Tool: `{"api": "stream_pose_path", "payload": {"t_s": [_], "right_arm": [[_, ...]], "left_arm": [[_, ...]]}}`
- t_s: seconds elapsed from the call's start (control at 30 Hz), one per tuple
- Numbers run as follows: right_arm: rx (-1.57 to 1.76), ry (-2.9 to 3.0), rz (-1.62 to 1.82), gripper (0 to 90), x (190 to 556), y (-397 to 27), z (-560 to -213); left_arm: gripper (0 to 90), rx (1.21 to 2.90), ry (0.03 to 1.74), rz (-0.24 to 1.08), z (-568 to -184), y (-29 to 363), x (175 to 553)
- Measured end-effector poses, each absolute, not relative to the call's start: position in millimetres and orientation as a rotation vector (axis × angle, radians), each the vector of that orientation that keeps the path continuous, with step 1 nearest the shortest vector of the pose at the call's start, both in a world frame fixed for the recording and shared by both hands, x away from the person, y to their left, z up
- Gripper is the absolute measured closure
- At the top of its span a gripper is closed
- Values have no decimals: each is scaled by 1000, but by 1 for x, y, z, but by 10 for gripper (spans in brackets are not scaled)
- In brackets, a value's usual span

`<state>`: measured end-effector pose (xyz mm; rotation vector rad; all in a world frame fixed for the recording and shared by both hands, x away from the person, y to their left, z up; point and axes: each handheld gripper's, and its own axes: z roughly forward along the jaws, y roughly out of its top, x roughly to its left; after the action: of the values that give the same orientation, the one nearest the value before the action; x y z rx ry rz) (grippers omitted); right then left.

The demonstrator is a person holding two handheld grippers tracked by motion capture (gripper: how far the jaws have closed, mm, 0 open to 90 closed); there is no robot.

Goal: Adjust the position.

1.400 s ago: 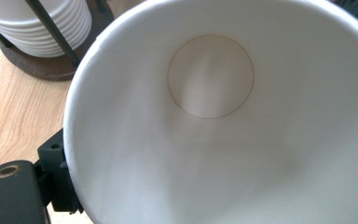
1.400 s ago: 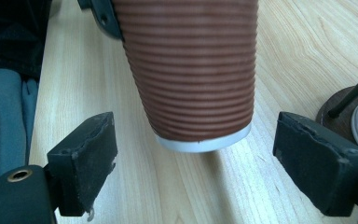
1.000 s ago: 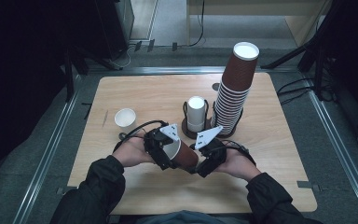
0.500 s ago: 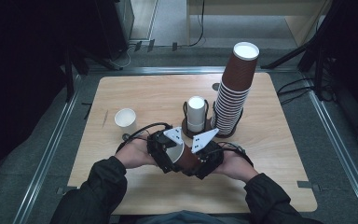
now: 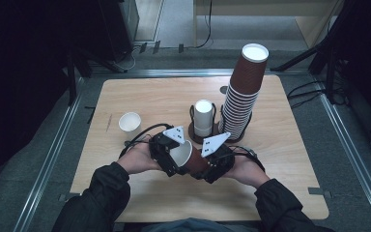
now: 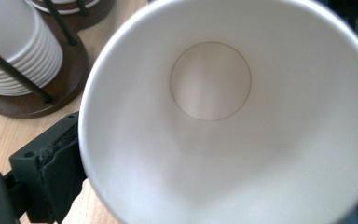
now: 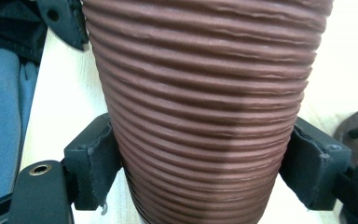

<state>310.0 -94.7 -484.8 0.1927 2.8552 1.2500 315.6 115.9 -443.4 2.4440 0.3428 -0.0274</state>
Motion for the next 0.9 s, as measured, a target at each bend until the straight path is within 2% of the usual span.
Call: {"api": "stream_pose_path", "payload": {"t_s": [0.53,0.9], "right_arm": [[287,2750,1423,207,318,-115,-474],[312,2715,1530,207,318,-114,-473]], "left_arm": [[0,2255,420,-43,-436,135,318],[0,2148,440,-48,-431,129,317]]}}
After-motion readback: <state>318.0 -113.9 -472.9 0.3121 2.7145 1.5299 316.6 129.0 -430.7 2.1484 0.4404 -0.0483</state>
